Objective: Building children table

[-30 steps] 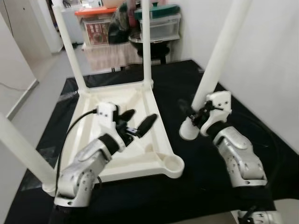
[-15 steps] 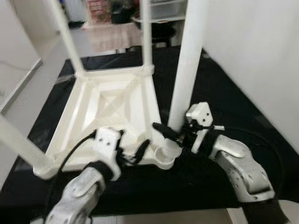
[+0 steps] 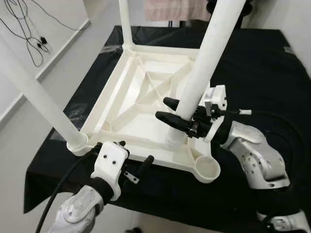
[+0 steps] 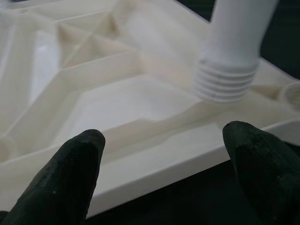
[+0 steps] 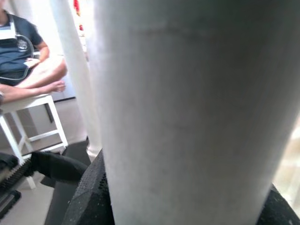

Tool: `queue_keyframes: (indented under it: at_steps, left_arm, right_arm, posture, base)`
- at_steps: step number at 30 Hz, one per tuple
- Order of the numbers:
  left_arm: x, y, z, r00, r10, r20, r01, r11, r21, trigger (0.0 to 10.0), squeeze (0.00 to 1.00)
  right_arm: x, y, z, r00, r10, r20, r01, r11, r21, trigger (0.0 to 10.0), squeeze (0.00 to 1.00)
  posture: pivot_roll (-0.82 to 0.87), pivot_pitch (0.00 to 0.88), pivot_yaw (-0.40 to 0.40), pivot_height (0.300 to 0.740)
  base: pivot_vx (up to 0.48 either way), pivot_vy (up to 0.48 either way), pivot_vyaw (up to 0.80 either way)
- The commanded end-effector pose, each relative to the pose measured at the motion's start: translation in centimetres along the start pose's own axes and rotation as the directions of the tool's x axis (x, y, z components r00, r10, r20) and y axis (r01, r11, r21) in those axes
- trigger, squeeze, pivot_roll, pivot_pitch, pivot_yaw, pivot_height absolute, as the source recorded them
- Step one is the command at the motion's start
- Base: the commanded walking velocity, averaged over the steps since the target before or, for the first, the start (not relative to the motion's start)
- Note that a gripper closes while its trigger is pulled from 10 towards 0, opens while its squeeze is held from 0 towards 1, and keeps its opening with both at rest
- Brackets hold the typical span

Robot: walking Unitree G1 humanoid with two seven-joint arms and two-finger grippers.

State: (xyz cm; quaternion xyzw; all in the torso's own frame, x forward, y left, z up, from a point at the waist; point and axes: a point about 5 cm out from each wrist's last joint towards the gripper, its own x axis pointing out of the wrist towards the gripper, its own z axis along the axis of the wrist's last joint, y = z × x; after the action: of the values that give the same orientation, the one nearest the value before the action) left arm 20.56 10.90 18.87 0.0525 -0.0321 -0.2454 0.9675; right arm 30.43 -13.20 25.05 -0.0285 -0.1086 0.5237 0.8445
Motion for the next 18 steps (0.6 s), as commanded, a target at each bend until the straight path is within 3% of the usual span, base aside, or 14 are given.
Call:
queue_keyframes:
  at_steps: [1, 4, 13, 18]
  left_arm:
    - [-0.3, -0.3, -0.4, 0.999, -0.023, -0.033, 0.023, 1.000, 0.006, 10.0, 0.00]
    - [-0.4, -0.3, -0.4, 0.999, -0.023, -0.036, 0.023, 1.000, 0.003, 10.0, 0.00]
    - [-0.4, -0.5, -0.6, 0.998, -0.047, -0.035, 0.047, 0.999, -0.019, 10.0, 0.00]
    - [-1.0, -1.2, -0.9, 0.991, -0.117, -0.058, 0.115, 0.993, -0.034, 10.0, 0.00]
  right_arm:
    - [-0.1, -0.1, 0.5, 1.000, 0.014, 0.019, -0.014, 1.000, 0.005, 10.0, 0.00]
    - [0.1, 0.3, 1.3, 0.995, 0.067, 0.073, -0.069, 0.997, 0.027, 10.0, 0.00]
    - [0.3, 1.7, 1.5, 0.979, 0.183, 0.093, -0.187, 0.982, 0.038, 10.0, 0.00]
    - [-0.2, 3.0, 1.3, 0.951, 0.295, 0.093, -0.302, 0.952, 0.059, 10.0, 0.00]
  posture:
    - [-0.01, 0.275, 0.006, 0.740]
    - [-0.01, 0.275, 0.007, 0.740]
    - [-0.01, 0.257, 0.015, 0.740]
    - [-0.01, 0.244, 0.021, 0.740]
  base:
    - [0.000, -0.480, 0.00]
    - [0.000, -0.480, 0.00]
    - [0.000, 0.000, 0.00]
    - [0.000, 0.000, 0.00]
